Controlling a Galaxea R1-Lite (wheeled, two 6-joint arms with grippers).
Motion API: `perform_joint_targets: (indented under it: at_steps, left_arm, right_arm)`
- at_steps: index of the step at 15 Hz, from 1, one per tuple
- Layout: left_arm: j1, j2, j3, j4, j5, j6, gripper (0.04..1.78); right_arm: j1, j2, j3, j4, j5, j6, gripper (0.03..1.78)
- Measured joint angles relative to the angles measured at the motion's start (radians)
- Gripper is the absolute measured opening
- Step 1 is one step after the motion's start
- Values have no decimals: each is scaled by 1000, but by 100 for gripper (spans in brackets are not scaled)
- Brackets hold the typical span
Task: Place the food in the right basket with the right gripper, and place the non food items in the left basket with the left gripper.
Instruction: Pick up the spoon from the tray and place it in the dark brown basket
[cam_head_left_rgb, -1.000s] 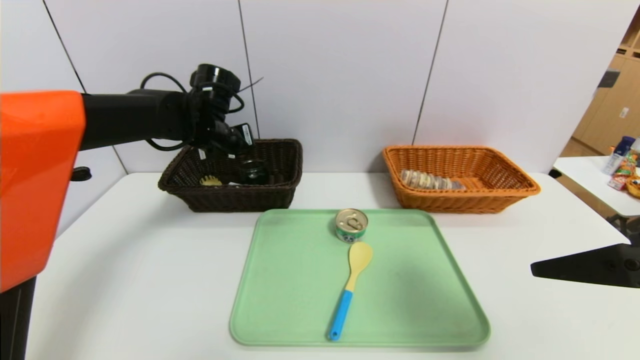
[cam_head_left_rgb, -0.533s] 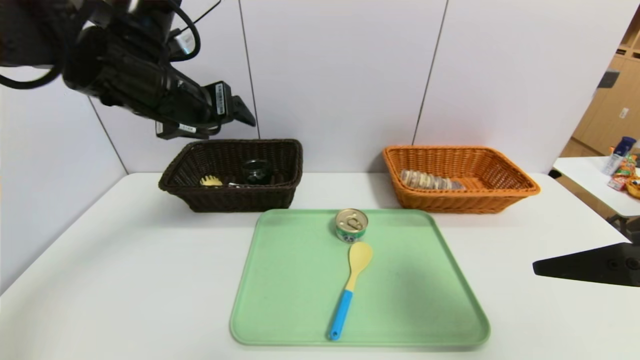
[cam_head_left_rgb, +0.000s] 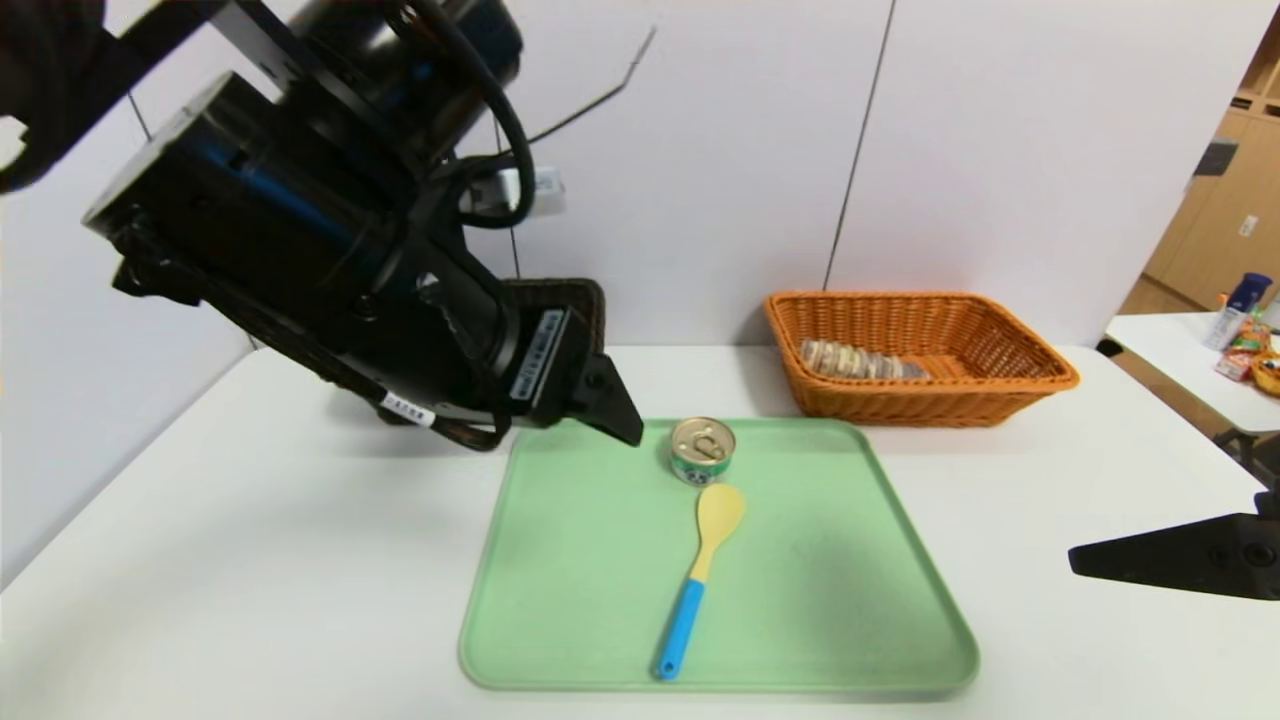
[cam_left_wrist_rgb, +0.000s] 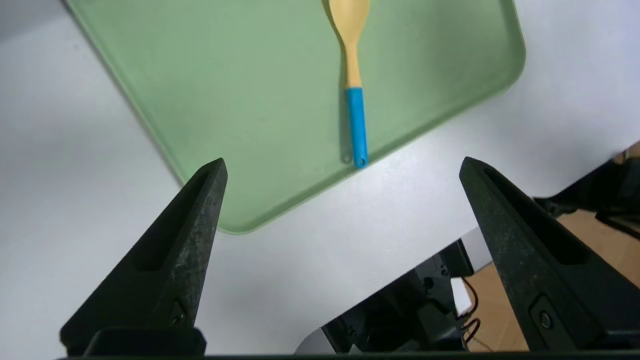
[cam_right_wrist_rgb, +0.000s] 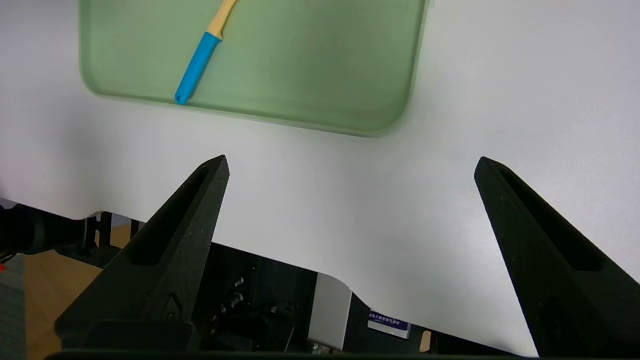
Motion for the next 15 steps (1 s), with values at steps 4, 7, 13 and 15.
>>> perform_joint_targets:
  at_steps: [4,7,13,15]
  left_arm:
    - [-92,89,-7,51,0,59,167]
    - [-119,176,-19,45,1,110,167]
    - [-135,326,-28,-58,11,147,169]
    - [-135,366,-29,-87,41,142,169]
  right_arm:
    - [0,-1,9,-1,2,-1,170]
    - [1,4,11,-1,3,-2,170]
    - [1,5,33,-3,4,-4,170]
    - [1,5,39,-3,5,-2,170]
